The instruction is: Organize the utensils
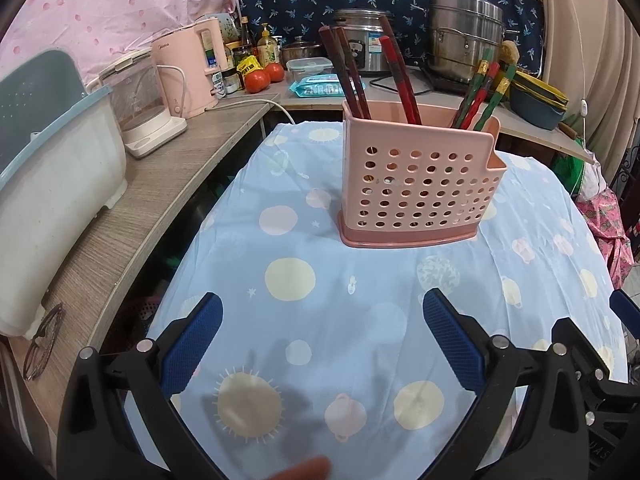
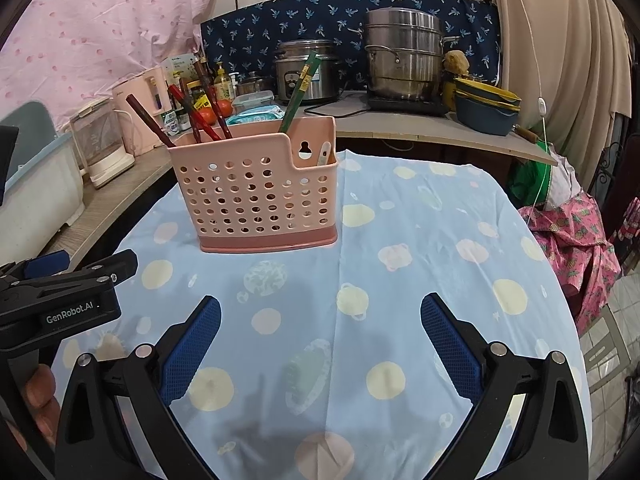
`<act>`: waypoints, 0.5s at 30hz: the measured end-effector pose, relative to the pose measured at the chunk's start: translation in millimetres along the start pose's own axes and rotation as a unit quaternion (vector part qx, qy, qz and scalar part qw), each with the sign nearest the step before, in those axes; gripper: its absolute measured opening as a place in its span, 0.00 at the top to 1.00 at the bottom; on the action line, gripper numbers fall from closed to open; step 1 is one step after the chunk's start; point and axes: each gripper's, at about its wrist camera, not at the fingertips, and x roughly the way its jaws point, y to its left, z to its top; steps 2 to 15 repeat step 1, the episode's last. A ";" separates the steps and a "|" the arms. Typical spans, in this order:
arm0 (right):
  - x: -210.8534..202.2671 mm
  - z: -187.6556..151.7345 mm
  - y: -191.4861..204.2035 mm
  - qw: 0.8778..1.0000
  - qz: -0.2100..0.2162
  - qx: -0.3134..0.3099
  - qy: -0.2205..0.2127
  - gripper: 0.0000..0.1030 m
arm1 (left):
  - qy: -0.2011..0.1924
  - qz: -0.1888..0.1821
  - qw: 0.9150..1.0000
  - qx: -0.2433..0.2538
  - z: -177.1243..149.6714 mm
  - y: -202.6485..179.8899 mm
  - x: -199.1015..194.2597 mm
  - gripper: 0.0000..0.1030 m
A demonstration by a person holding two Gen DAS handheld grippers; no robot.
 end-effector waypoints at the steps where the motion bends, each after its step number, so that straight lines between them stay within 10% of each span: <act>1: 0.6 0.1 -0.8 1.000 0.000 0.001 0.000 0.06 | 0.000 -0.001 1.000 0.001 0.0 0.0 0.3 0.07; 15: 0.6 0.1 -0.8 1.000 0.000 0.001 0.000 0.06 | 0.000 -0.001 1.000 0.001 0.0 0.0 0.3 0.07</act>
